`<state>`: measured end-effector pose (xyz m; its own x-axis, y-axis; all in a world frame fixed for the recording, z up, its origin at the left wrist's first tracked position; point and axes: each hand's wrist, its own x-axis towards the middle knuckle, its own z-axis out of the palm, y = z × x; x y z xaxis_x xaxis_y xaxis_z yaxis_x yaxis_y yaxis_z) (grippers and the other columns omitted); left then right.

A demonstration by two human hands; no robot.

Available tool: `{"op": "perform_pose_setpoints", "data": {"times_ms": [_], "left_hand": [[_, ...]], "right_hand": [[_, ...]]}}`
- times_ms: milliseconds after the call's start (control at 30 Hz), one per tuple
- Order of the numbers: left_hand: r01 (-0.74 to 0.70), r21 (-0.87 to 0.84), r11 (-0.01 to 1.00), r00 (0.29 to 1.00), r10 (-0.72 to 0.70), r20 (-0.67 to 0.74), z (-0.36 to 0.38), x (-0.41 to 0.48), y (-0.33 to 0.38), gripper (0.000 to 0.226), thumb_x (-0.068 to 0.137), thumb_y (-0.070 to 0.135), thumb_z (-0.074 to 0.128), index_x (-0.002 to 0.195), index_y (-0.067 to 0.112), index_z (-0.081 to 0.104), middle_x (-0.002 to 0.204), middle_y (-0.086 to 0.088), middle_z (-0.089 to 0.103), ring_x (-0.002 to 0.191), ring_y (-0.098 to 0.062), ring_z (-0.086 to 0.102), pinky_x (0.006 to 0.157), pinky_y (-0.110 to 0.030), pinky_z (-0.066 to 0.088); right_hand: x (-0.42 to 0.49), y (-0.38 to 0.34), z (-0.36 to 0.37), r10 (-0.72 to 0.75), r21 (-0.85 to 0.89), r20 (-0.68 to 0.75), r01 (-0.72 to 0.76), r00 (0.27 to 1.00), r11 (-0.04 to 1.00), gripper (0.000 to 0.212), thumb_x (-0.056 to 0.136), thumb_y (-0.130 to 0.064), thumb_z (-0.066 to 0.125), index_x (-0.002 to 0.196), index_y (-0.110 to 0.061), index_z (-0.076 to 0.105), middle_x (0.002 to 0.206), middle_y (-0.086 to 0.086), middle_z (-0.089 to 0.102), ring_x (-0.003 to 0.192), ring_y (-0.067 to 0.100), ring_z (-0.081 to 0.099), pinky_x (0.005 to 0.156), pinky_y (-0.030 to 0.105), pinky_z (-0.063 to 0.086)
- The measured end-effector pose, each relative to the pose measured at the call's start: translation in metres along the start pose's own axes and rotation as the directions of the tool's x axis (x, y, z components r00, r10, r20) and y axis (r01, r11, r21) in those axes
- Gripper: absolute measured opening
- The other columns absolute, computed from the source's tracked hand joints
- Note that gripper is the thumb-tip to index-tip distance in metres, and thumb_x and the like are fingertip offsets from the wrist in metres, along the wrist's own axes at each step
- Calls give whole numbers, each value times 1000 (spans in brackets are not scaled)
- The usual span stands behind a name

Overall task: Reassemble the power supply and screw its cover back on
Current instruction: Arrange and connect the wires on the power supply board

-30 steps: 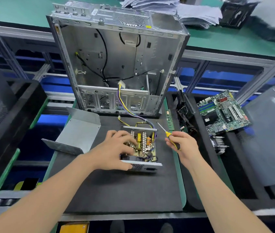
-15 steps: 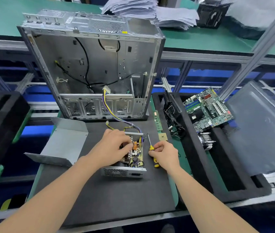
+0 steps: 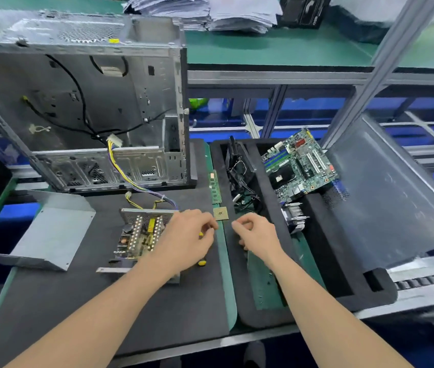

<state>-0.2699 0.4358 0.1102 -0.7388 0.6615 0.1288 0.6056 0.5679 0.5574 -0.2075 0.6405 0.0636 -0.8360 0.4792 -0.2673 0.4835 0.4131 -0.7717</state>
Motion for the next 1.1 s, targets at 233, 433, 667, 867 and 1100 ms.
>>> {"op": "perform_pose_setpoints", "data": {"times_ms": [233,433,667,867,1100], "left_hand": [[69,27,997,998,-69,-1,59,25,37,17,94,19,61,101,29,73,91,19,63,94,-10,60,96,-40,48],[157,123,980,984,-144,-109,98,27,45,22,91,9,65,104,25,72,103,7,64,102,-22,57,91,-41,40],[147,258,955,982,-108,-156,133,3,37,41,84,-4,69,120,17,68,120,-4,61,117,-26,54,99,-44,44],[117,232,965,980,-74,-186,138,2,31,41,82,-4,72,118,15,68,118,-2,61,118,-20,51,101,-37,39],[108,181,978,977,-70,-204,139,3,27,35,85,-1,68,117,14,68,116,-1,59,117,-22,54,100,-39,40]], "right_hand": [[24,67,-78,112,107,-52,-106,992,989,5,94,-23,68,90,-22,72,80,2,75,57,12,71,67,47,65],[38,82,-100,51,106,17,-53,999,993,9,94,-15,65,92,-20,72,72,1,75,61,17,75,67,43,66],[42,51,-50,-120,-339,431,283,894,897,24,93,-4,61,101,-21,76,103,3,75,97,19,71,92,35,58],[47,57,3,95,-642,521,315,849,699,22,92,0,61,112,-7,66,118,15,62,105,34,66,87,37,58],[54,62,9,135,-705,419,228,898,671,15,90,9,59,85,-4,52,94,14,54,83,30,61,70,31,46]]}}
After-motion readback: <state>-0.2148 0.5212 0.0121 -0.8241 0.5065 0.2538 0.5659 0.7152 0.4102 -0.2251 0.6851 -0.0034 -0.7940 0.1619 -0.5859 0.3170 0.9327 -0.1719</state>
